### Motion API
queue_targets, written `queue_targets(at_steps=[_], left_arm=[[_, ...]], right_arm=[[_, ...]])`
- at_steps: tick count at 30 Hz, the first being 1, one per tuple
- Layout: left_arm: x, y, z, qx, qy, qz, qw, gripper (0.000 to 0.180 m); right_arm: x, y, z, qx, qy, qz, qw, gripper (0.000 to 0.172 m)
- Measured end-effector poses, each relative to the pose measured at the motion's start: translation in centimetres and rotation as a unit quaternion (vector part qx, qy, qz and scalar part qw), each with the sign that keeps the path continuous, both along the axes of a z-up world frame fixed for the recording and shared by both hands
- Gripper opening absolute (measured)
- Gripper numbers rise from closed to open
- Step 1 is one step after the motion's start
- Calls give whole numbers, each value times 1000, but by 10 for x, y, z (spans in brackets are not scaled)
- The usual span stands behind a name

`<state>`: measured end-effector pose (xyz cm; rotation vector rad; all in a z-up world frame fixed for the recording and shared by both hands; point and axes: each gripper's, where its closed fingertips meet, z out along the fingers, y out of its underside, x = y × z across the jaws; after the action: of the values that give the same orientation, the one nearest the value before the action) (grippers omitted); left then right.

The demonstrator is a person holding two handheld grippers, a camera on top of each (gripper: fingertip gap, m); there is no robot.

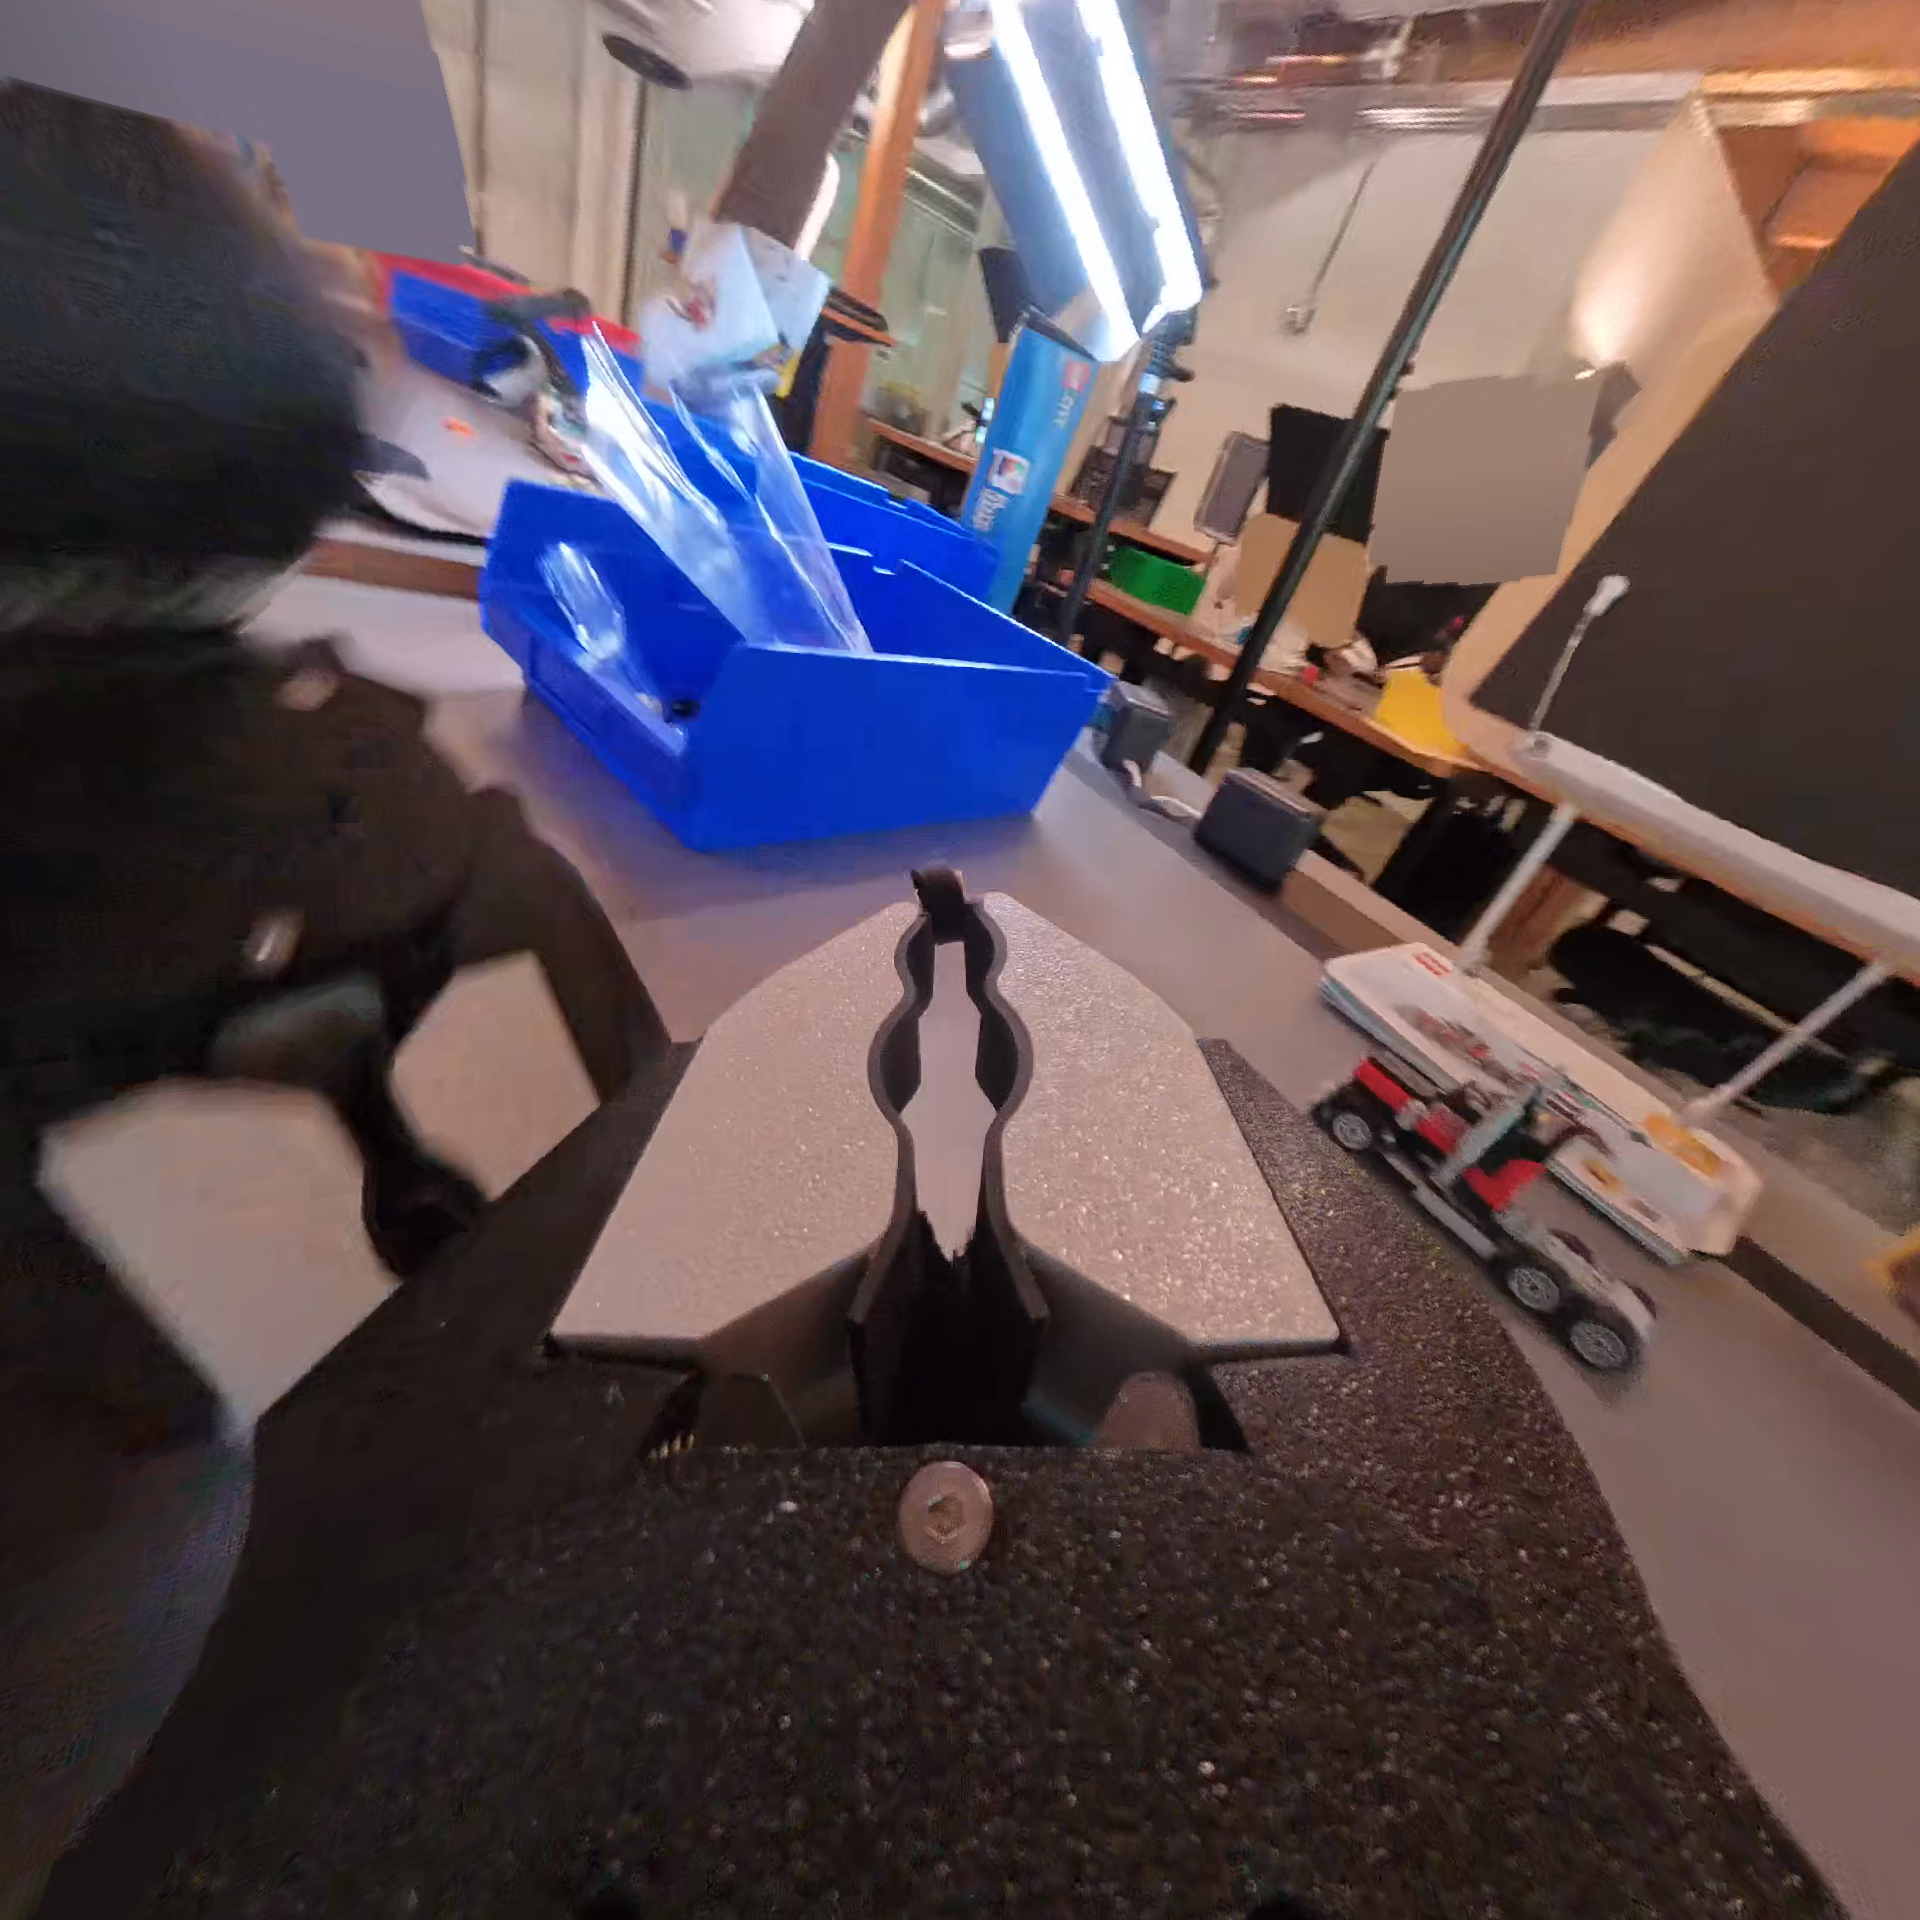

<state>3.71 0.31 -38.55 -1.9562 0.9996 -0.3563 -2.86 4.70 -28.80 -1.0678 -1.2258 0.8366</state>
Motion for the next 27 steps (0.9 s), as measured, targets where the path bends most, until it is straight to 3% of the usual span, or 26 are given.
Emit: queue_targets(at_steps=[1, 2, 3, 5, 7, 8, 9, 11, 17, 22, 27], left_arm=[[-1, 6, 0, 53, 53, 10, 997, 0], [-5, 14, 13, 110, 60, 28, 992, 0], [-16, 20, 25, 122, 15, 55, 991, 0], [-48, 26, 40, 68, -114, 97, 986, 1], [-61, 24, 62, 60, -227, 87, 968, 3], [-61, 22, 70, 75, -251, 69, 963, 12], [-59, 21, 74, 91, -252, 56, 962, 24], [-56, 23, 76, 121, -223, 40, 966, 29], [-53, 26, 80, 147, -207, 23, 967, 6], [-56, 31, 75, 144, -205, 73, 965, 4], [-58, 34, 64, 94, -198, 136, 966, 3]], right_arm=[[-5, -1, -2, 3, -19, 5, 1000, 6], [-6, -1, -10, 10, -42, 6, 999, 6], [-4, -2, -18, -3, -53, 12, 999, 5], [8, 4, -23, -57, -45, 21, 997, 6], [12, 3, -21, -103, -41, 64, 992, 5], [11, -2, -20, -119, -38, 94, 988, 5], [10, -8, -20, -135, -43, 128, 982, 5], [9, -15, -21, -143, -51, 164, 975, 5], [8, -20, -17, -141, -47, 186, 971, 5], [5, -13, -21, -145, -36, 141, 979, 5], [2, -9, -28, -121, -57, 61, 989, 5]])
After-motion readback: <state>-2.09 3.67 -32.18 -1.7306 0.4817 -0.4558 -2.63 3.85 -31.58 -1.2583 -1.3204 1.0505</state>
